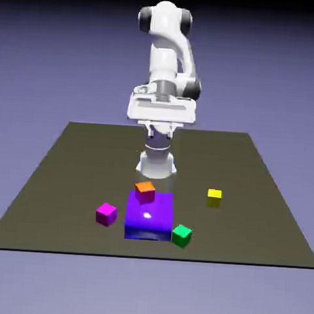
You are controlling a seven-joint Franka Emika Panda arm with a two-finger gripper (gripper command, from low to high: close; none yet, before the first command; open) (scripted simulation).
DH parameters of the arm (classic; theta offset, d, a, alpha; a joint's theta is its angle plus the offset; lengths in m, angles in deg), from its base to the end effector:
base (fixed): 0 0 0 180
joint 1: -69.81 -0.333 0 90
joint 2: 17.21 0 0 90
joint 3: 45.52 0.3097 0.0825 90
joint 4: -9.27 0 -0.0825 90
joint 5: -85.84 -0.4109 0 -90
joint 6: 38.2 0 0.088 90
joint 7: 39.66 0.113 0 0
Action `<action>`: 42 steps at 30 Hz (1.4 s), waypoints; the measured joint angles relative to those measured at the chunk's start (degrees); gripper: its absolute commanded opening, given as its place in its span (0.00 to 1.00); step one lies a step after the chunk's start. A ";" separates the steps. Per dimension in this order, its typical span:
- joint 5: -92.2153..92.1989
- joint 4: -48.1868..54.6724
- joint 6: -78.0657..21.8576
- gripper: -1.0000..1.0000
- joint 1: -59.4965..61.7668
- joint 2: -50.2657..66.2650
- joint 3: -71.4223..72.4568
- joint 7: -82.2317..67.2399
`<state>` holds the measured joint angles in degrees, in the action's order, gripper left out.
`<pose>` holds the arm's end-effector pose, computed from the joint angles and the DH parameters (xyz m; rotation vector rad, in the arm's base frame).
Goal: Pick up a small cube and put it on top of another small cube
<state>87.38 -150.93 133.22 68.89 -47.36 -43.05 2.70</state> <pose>0.4234 0.0263 0.4141 -2.5882 0.8761 -0.9696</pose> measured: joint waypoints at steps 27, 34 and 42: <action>37.51 13.76 -41.27 0.50 -7.18 52.37 37.08 5.02; 33.10 14.01 -43.34 0.00 -5.86 49.11 40.03 2.07; 14.90 15.72 -50.50 0.00 1.87 38.86 32.25 6.81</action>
<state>102.28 -135.21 82.72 70.77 -8.50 -10.80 9.51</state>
